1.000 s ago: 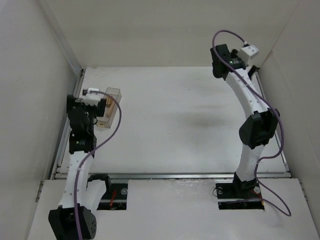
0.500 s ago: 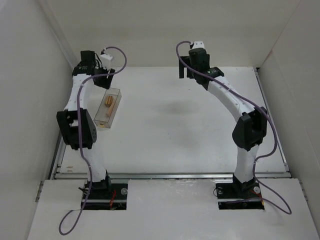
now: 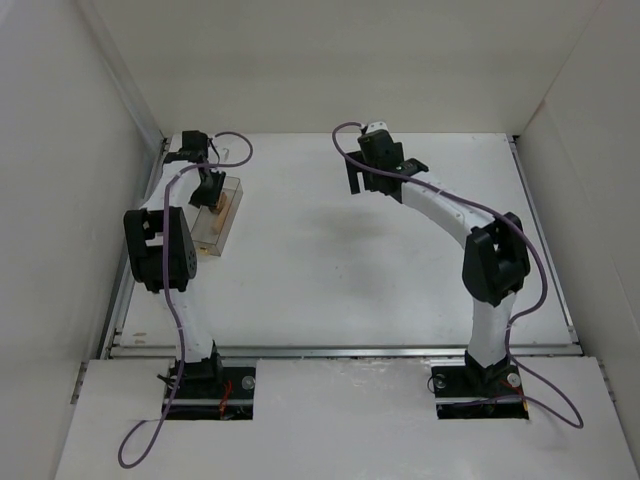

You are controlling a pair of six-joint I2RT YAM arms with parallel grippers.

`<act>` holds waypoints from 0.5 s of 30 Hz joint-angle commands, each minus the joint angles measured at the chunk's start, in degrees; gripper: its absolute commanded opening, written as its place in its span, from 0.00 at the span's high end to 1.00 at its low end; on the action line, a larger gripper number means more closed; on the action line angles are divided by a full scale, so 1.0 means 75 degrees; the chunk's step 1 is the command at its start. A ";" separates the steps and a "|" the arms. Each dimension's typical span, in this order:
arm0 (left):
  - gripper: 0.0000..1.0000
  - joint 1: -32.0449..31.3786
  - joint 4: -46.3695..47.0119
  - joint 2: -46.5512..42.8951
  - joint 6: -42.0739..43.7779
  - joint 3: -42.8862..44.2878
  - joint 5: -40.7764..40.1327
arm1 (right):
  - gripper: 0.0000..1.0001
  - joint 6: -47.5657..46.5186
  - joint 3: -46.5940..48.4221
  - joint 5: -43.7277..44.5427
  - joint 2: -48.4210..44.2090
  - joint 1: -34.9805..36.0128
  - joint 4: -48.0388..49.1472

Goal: Build the wood block tower

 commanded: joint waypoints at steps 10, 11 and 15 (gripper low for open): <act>0.88 0.0143 0.0588 0.0204 -0.0552 -0.0295 -0.0940 | 0.00 -0.0075 0.0008 0.0477 -0.0391 0.0359 0.0294; 0.95 0.0237 0.0657 0.0205 -0.0552 -0.0295 -0.0940 | 0.00 -0.0075 0.0008 0.0477 -0.0461 0.0359 0.0294; 1.00 0.0238 0.0658 0.0112 -0.0552 -0.0365 -0.0846 | 0.00 -0.0075 -0.0155 0.0629 -0.0532 0.0359 0.0294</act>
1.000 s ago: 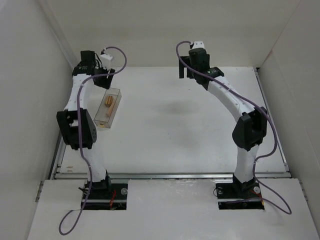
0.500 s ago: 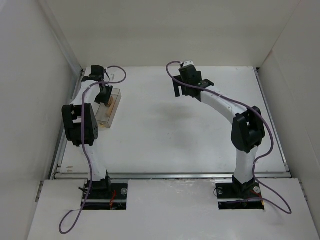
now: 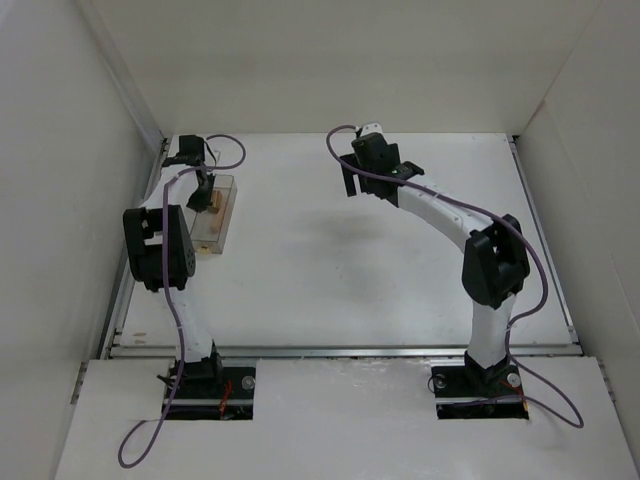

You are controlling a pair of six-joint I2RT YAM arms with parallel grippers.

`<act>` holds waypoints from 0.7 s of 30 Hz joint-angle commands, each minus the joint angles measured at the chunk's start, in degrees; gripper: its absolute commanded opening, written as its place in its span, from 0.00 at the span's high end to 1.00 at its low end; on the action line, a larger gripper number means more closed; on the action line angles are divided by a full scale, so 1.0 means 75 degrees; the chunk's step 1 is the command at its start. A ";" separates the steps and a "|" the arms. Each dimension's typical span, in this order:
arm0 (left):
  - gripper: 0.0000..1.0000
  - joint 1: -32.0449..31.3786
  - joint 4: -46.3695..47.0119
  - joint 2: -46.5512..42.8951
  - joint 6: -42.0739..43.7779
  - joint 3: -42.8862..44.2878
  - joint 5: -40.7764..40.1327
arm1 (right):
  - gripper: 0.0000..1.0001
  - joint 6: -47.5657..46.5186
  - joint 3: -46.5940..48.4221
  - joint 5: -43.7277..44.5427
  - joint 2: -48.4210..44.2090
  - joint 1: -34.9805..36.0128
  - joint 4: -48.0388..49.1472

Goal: Build the wood block tower

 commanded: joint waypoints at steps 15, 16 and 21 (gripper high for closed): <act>1.00 -0.2874 0.3585 0.0336 0.3501 -0.0156 -0.6313 | 0.00 -0.0046 -0.0680 0.0592 -0.1029 0.0021 0.0484; 1.00 -0.3223 0.3797 0.0337 0.3657 -0.0311 -0.6433 | 0.00 -0.0046 -0.0762 0.0593 -0.1146 0.0021 0.0484; 1.00 -0.4011 0.3250 0.0782 0.3133 -0.0511 -0.6400 | 0.00 0.0024 -0.1255 0.0734 -0.1510 0.0021 0.0637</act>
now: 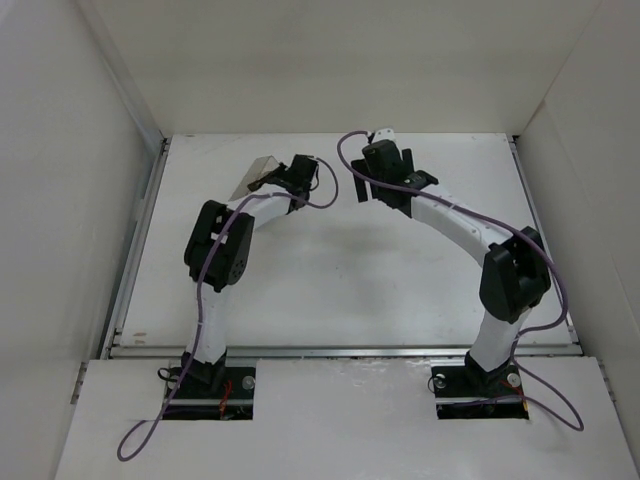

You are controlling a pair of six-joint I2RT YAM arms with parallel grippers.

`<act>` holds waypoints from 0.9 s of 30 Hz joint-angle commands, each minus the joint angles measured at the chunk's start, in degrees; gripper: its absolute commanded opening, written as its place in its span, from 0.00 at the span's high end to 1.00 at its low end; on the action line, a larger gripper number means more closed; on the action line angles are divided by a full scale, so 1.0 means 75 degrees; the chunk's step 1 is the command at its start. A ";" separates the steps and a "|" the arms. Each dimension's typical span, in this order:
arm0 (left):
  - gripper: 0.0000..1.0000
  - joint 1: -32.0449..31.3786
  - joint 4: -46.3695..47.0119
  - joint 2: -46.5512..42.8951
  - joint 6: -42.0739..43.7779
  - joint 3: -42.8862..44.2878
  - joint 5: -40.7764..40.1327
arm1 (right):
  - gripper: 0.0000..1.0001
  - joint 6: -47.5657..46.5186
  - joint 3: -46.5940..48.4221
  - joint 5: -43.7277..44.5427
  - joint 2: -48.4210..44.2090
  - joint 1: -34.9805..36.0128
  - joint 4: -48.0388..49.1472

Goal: Build the wood block tower

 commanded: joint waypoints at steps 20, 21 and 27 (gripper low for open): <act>0.00 0.0419 -0.3381 -0.1427 -0.3638 0.1611 0.5095 | 0.00 0.0161 -0.0432 -0.0198 -0.0719 0.0021 0.0503; 0.00 0.0583 -0.3112 -0.1509 -0.3708 0.1541 0.5271 | 0.00 0.0162 -0.0432 -0.0198 -0.0719 0.0021 0.0503; 0.00 0.0878 -0.2583 -0.1510 -0.3991 0.1376 0.5763 | 0.00 0.0162 -0.0432 -0.0280 -0.0649 0.0092 0.0281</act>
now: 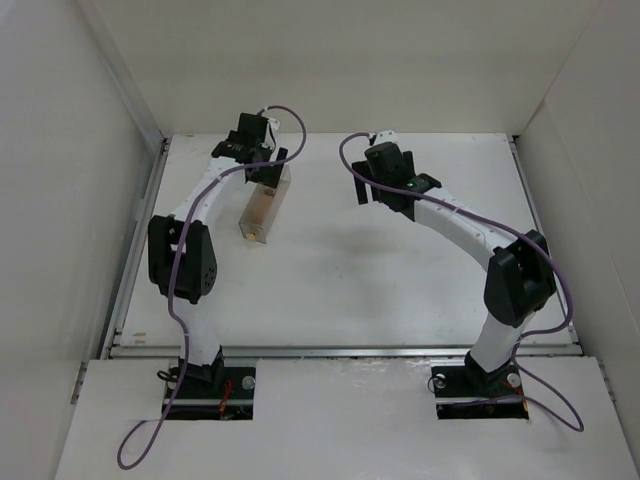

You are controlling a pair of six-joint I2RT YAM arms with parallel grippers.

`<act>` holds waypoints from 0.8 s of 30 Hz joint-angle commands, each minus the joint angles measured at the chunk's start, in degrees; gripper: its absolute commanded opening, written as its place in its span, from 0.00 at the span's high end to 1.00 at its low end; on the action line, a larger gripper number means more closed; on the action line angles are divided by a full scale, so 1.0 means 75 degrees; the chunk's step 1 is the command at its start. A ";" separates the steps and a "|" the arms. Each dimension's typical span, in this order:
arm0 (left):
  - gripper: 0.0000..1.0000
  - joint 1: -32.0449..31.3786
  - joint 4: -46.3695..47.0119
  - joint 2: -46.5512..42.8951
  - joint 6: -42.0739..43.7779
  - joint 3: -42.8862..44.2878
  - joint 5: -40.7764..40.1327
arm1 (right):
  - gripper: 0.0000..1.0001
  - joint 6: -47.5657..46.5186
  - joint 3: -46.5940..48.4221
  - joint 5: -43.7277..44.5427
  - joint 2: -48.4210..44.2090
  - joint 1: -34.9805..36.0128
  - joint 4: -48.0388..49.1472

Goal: Build the wood block tower

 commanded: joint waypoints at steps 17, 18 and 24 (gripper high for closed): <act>0.08 0.0349 -0.0043 0.1064 0.0100 -0.0003 0.2022 | 0.00 0.0171 0.0082 -0.0094 -0.0285 0.0083 -0.0085; 0.22 0.0348 -0.0124 0.1145 0.0101 0.0090 0.2105 | 0.00 0.0171 0.0082 -0.0094 -0.0285 0.0083 -0.0085; 0.97 0.0185 -0.0394 0.1228 0.0030 0.0185 0.2154 | 0.00 0.0171 0.0082 -0.0094 -0.0214 0.0083 -0.0155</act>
